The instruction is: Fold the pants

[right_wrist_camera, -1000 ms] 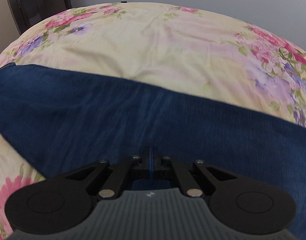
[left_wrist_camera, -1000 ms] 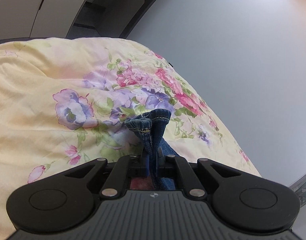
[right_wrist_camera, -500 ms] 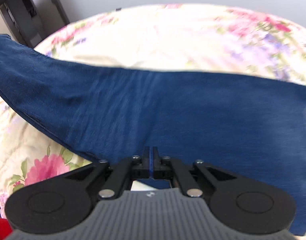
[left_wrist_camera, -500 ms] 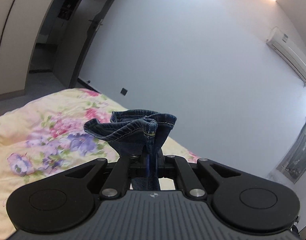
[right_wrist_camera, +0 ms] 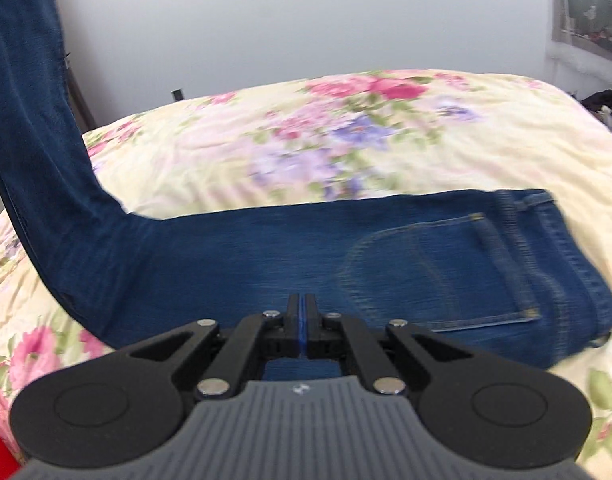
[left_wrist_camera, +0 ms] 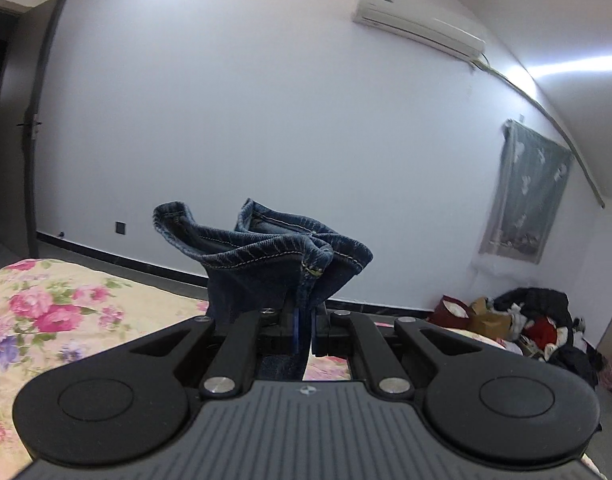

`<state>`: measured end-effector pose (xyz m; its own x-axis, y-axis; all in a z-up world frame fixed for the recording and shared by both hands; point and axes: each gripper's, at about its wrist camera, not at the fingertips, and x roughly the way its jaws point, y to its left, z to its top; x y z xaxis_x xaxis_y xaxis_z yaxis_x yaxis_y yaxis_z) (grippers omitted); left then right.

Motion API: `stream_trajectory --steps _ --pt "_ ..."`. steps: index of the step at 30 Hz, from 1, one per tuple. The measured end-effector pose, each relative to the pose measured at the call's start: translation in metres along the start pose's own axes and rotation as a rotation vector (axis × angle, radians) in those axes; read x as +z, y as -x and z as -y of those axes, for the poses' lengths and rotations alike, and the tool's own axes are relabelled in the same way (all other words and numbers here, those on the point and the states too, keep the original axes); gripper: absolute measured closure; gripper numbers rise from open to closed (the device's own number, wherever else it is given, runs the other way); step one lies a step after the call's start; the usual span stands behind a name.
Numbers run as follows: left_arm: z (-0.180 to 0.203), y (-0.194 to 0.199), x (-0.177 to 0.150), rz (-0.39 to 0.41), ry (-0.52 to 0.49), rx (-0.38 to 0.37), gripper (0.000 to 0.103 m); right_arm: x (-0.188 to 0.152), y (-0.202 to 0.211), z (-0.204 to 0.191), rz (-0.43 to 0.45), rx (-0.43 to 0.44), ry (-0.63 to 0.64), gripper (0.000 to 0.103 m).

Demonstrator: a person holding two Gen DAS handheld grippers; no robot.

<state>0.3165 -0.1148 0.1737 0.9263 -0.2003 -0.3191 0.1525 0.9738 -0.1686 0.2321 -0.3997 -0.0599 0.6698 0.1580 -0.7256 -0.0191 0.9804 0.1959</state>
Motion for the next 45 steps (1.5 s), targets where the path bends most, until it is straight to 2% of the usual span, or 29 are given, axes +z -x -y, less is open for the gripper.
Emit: stream_trajectory --steps 4,7,10,13,16,20,21,24,27,28,29,31,32,34,38,41,45 --pt "0.088 -0.058 -0.043 -0.1 -0.066 -0.066 0.098 -0.012 0.017 0.069 0.023 -0.044 -0.064 0.103" --pt "0.157 -0.095 -0.099 -0.197 -0.115 -0.125 0.098 -0.027 0.019 0.112 0.016 -0.075 -0.114 0.103" --pt "0.212 -0.12 -0.169 -0.324 -0.216 -0.188 0.098 -0.048 0.014 0.15 -0.019 -0.104 -0.162 0.103" --pt "0.245 -0.128 -0.227 -0.432 -0.3 -0.251 0.098 -0.062 0.01 0.175 -0.055 -0.111 -0.195 0.103" --pt "0.264 -0.122 -0.261 -0.505 -0.352 -0.316 0.098 -0.069 0.007 0.187 -0.079 -0.097 -0.219 0.103" --pt "0.266 -0.145 -0.278 -0.722 -0.272 -0.419 0.093 -0.069 0.008 0.187 -0.089 -0.088 -0.206 0.103" --pt "0.262 -0.15 -0.279 -0.752 -0.246 -0.437 0.092 -0.068 0.009 0.187 -0.089 -0.088 -0.205 0.103" --pt "0.25 -0.162 -0.277 -0.811 -0.176 -0.496 0.085 -0.065 0.012 0.186 -0.085 -0.067 -0.226 0.103" --pt "0.242 -0.164 -0.27 -0.855 -0.128 -0.56 0.069 -0.062 0.02 0.187 -0.063 -0.05 -0.27 0.102" --pt "0.241 -0.161 -0.267 -0.852 -0.133 -0.582 0.059 -0.061 0.023 0.186 -0.055 -0.042 -0.284 0.101" --pt "0.239 -0.158 -0.263 -0.84 -0.126 -0.625 0.048 -0.06 0.025 0.185 -0.048 -0.038 -0.295 0.095" --pt "0.235 -0.15 -0.252 -0.801 -0.099 -0.685 0.042 -0.056 0.031 0.184 -0.027 -0.032 -0.327 0.081" --pt "0.232 -0.146 -0.246 -0.78 -0.096 -0.685 0.042 -0.055 0.032 0.183 -0.019 -0.023 -0.348 0.074" --pt "0.224 -0.143 -0.235 -0.741 -0.108 -0.656 0.042 -0.052 0.035 0.186 -0.004 0.019 -0.415 0.072" --pt "0.192 -0.148 -0.219 -0.684 -0.17 -0.522 0.042 -0.049 0.027 0.196 0.008 0.123 -0.625 0.059" --pt "0.158 -0.154 -0.214 -0.677 -0.189 -0.43 0.042 -0.047 0.009 0.199 0.013 0.2 -0.763 0.059" --pt "0.11 -0.158 -0.21 -0.661 -0.201 -0.335 0.042 -0.04 -0.016 0.202 0.034 0.221 -0.877 0.06"
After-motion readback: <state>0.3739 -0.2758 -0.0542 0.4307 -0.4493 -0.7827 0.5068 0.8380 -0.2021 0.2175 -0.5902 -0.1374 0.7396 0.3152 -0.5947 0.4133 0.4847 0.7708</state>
